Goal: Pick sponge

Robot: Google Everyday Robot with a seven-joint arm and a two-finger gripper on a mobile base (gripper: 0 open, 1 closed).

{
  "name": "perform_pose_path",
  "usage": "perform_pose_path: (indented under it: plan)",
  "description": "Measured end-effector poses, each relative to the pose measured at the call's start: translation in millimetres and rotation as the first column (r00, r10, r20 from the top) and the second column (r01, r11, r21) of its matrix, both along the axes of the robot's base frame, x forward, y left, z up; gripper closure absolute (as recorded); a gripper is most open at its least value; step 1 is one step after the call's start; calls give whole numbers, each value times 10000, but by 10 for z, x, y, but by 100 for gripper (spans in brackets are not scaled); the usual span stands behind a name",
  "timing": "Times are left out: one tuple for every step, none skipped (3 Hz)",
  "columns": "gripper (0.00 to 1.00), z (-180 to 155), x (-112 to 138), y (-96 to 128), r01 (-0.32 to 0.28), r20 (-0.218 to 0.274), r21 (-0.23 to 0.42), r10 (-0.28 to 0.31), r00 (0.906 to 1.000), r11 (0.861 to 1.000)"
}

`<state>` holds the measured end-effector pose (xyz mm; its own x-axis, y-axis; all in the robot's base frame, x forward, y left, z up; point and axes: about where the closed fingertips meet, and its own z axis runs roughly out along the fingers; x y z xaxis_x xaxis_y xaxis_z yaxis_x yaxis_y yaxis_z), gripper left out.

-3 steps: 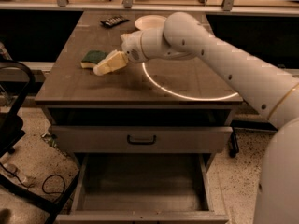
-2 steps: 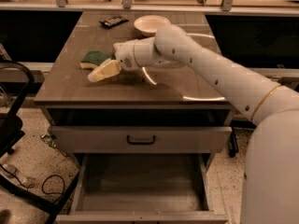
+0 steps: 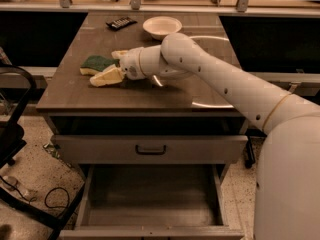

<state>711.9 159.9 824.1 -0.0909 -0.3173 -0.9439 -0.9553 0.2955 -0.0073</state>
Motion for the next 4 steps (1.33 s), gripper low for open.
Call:
perform_pose_path:
  plan:
    - [72,25,0,1,-2,-1,0,2,10000,10000]
    - [100,48,-1,3,-4,-1,0,4,10000,10000]
    - [100,50,-1,4,-5,-1,0,5,10000,10000]
    - [100,50,-1,4,-5,-1,0,5,10000,10000]
